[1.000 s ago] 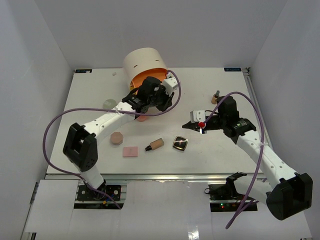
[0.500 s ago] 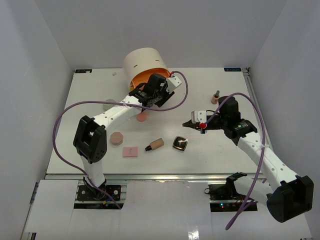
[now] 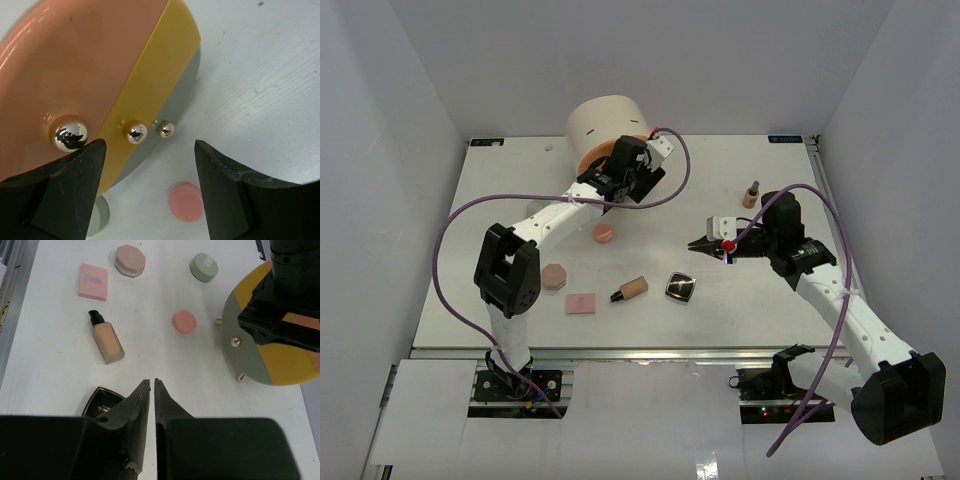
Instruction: Organize the makeup
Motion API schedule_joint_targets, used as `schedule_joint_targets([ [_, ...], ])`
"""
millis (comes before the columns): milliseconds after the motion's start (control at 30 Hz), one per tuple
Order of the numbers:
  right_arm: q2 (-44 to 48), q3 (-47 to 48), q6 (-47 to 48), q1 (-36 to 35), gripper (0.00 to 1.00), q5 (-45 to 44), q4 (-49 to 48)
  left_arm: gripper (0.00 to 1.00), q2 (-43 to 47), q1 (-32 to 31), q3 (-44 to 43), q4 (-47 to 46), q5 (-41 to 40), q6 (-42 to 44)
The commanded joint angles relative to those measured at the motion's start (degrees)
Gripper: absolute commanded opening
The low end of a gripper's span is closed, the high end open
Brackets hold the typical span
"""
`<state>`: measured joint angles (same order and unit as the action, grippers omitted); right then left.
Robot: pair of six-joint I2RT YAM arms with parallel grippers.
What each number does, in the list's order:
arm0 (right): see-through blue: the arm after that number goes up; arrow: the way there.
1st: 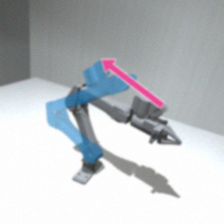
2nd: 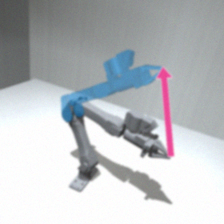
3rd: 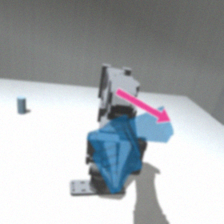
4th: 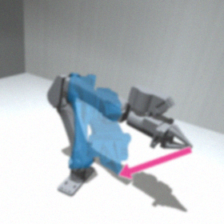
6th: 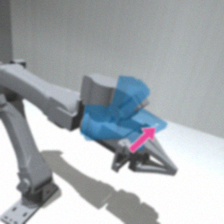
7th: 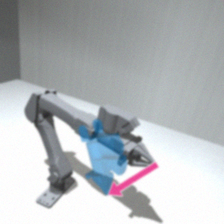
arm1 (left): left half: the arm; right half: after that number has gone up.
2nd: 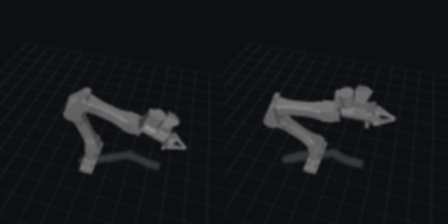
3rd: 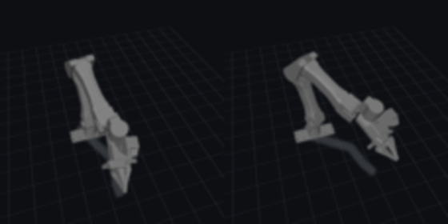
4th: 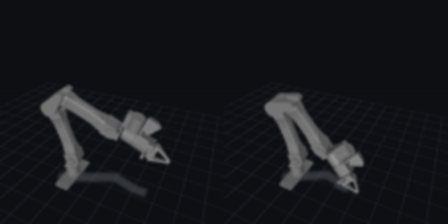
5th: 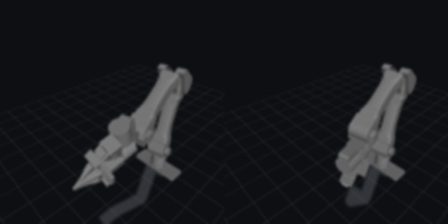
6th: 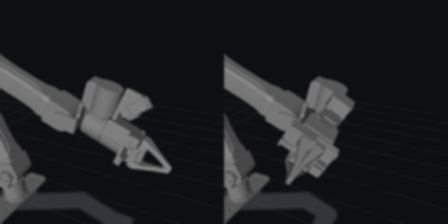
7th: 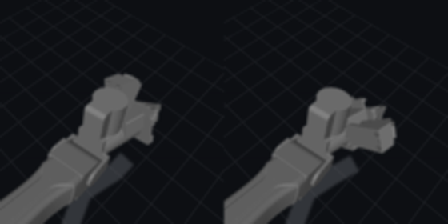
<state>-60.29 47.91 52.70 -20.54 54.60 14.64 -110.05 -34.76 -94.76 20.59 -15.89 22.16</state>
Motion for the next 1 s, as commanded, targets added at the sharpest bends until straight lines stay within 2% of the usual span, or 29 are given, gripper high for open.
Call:
schedule_joint_targets([
  [0, 0.82, -0.54, -0.98, 0.7, 0.15, 1.97, -2.07, 0.83, 2.27, 1.01, -2.33, -1.67, 0.82, -3.04],
  [167, 0.7, -0.63, -1.43, 0.92, 0.16, 2.01, -2.4, 0.81, 7.71, 1.01, 1.48, -1.75, 8.35, -10.09],
  [233, 0.62, -0.63, -1.87, 0.94, 0.16, 2.0, -2.42, 0.8, 10.0, 1.01, 3.42, -2.02, 9.27, -15.5],
  [433, 0.4, -0.78, -3.41, 1.25, 0.18, 1.85, -3.46, 0.74, 16.57, 1.28, 11.59, -6.51, 7.91, -30.39],
  [500, 0.26, -0.9, -4.47, 1.48, 0.2, 1.74, -4.04, 0.72, 17.84, 1.36, 14.87, -9.19, 4.03, -35.99],
  [533, 0.26, -0.98, -4.79, 1.64, 0.2, 1.74, -4.43, 0.72, 17.85, 1.37, 16.14, -9.76, 0.79, -37.83],
  [667, 0.26, -1.24, -5.85, 2.09, 0.21, 1.65, -5.33, 0.58, 15.43, 1.45, 16.08, -9.95, -3.99, -44.01],
  [733, 0.09, -1.33, -6.11, 2.53, 0.21, 1.56, -5.59, 0.5, 11.51, 1.45, 14.7, -10.02, -5.61, -48.22],
  [967, -0.12, -1.63, -7.03, 3.57, 0.21, 2.12, -6.43, 0.51, 3.37, 1.45, 7.41, -10.06, -10.2, -50.32],
])
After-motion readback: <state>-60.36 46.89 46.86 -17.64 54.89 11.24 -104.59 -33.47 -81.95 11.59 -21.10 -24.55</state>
